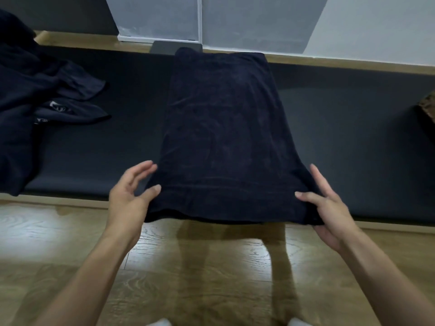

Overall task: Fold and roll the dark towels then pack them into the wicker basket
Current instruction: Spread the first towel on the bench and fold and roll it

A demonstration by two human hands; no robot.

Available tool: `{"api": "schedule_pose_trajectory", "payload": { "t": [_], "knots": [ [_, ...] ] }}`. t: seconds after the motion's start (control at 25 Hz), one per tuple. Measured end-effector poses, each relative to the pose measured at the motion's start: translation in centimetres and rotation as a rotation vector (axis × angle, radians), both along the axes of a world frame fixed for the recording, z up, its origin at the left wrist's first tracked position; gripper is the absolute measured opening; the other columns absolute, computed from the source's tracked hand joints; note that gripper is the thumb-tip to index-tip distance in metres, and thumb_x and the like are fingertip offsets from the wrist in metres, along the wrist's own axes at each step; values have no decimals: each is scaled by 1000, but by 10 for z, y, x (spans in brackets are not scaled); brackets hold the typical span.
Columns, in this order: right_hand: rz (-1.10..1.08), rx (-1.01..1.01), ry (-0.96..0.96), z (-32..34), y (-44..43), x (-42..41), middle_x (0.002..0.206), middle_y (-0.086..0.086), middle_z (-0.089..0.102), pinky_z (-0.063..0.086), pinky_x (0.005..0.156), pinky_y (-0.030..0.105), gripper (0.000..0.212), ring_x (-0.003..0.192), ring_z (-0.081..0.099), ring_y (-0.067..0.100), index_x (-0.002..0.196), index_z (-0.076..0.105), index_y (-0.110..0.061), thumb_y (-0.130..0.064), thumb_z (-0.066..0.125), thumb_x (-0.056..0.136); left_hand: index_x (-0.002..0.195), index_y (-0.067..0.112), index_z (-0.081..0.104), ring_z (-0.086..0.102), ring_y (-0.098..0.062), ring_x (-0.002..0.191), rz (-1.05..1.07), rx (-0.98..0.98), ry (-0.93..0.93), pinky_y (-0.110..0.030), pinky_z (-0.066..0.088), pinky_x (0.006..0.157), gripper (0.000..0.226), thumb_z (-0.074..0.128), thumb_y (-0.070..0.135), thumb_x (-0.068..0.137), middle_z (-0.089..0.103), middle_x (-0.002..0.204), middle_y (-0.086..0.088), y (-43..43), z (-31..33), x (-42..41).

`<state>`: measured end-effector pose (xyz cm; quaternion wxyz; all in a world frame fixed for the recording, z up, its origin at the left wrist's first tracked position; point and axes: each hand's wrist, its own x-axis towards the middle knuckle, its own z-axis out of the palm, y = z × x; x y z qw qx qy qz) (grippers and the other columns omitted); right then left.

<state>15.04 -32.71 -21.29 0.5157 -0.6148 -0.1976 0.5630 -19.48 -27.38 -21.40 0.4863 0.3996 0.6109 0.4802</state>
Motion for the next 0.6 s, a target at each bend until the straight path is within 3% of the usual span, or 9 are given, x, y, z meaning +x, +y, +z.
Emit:
{"api": "schedule_pose_trajectory", "payload": {
  "t": [0.08, 0.2, 0.28, 0.36, 0.48, 0.6],
  "knots": [
    [22, -16, 68, 10, 10, 3, 115, -12, 71, 59, 74, 25, 51, 98, 70, 9, 123, 67, -36, 0, 54, 89, 107, 12, 68, 67, -14, 110, -25, -25, -184, -34, 54, 96, 34, 51, -12, 90, 73, 114, -6, 8, 11, 0],
    [-17, -74, 292, 22, 30, 13, 98, 3, 73, 59, 62, 29, 24, 80, 73, 14, 90, 78, -17, -6, 66, 73, 93, 4, 66, 70, -23, 101, -74, -83, -415, -35, 60, 82, 46, 31, -24, 82, 73, 109, -15, 21, 17, -3],
    [-30, -15, 477, 24, 39, 19, 106, 13, 71, 61, 69, 35, 50, 91, 73, 24, 102, 75, -7, -2, 69, 52, 96, 2, 65, 70, -26, 103, -110, -67, -425, -32, 59, 84, 51, 31, -33, 78, 70, 111, -17, 28, 15, -5],
    [1, 49, 505, 22, 48, 17, 119, 15, 68, 59, 81, 36, 63, 110, 67, 26, 124, 63, -6, 7, 55, 63, 104, 5, 65, 71, -25, 103, -156, -33, -293, -30, 56, 91, 45, 49, -29, 80, 72, 111, -14, 37, 12, -1],
    [68, 79, 321, 16, 62, 2, 124, 9, 67, 57, 79, 26, 60, 115, 65, 21, 128, 55, -12, 19, 48, 77, 99, 7, 68, 74, -16, 81, -139, -15, -58, -23, 59, 79, 27, 69, -13, 81, 75, 91, -11, 58, 7, 5],
    [84, -26, -209, 13, 78, -4, 104, 8, 75, 54, 59, 17, 24, 85, 73, 12, 113, 60, -12, -4, 64, 90, 88, 8, 68, 54, -7, 43, -87, -30, 151, -16, 46, 44, 2, 69, 7, 89, 64, 58, 2, 77, 4, 5]
  ]
}}
